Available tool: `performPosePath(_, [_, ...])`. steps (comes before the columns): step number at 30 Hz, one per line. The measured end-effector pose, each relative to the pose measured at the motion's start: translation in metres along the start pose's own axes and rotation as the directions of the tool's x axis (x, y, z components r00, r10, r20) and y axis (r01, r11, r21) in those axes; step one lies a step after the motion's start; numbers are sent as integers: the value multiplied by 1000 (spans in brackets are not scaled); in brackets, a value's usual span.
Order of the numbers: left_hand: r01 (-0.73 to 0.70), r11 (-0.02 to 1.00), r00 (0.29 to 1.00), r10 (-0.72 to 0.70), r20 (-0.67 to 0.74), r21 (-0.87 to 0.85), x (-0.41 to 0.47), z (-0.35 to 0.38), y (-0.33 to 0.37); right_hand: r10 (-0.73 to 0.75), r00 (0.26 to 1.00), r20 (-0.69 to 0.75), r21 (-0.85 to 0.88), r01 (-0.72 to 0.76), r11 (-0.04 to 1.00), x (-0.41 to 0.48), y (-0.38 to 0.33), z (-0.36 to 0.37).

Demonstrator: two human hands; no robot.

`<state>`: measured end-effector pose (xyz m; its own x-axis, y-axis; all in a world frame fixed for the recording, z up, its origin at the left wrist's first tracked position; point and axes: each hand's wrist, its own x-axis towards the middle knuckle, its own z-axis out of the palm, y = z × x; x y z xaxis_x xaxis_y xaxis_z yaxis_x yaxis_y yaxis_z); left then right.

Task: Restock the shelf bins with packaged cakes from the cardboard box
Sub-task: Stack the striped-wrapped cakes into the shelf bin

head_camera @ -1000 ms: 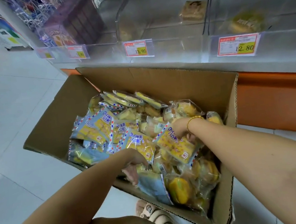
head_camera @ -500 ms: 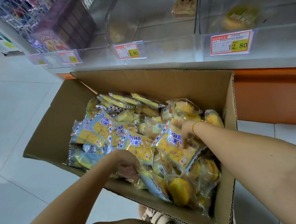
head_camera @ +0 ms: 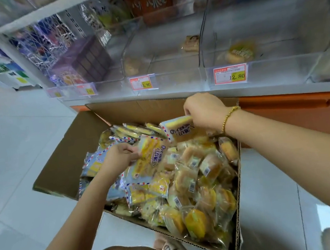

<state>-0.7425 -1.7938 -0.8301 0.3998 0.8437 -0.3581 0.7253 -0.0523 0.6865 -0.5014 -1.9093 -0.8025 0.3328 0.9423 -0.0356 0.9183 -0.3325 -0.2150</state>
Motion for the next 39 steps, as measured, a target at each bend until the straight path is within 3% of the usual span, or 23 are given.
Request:
performPosePath(8, [-3, 966, 997, 23, 76, -260, -14, 10, 32, -276, 915, 293, -54, 304, 951, -8, 26, -63])
performPosePath(12, [30, 928, 988, 29, 152, -372, -19, 12, 44, -294, 873, 389, 107, 274, 956, -9, 43, -80])
performPosePath(16, [7, 897, 988, 61, 140, -442, -24, 15, 56, -298, 881, 369, 379, 150, 913, -16, 73, -87])
performPosePath(20, [8, 837, 989, 73, 126, -548, -31, 17, 70, -294, 906, 305, 713, -13, 701, -26, 101, -83])
performPosePath(23, [-2, 803, 989, 88, 116, -596, -36, 22, 77, -190, 943, 275, 926, -206, 317, -30, 116, -82])
performPosePath(25, [0, 781, 988, 98, 122, -625, -37, 23, 80, -128, 958, 256, 966, -248, 77, -32, 122, -85])
performPosePath(27, [3, 768, 986, 105, 130, -640, -36, 24, 84, -80, 967, 242, 965, -248, -87, -37, 128, -88])
performPosePath(34, [8, 708, 980, 136, 148, -706, -35, 39, 110, -67, 955, 289, 909, -296, -294, -48, 130, -74])
performPosePath(39, [-29, 704, 969, 193, 152, -709, -36, 56, 138, 12, 954, 300, 906, -280, -318, -52, 135, -66])
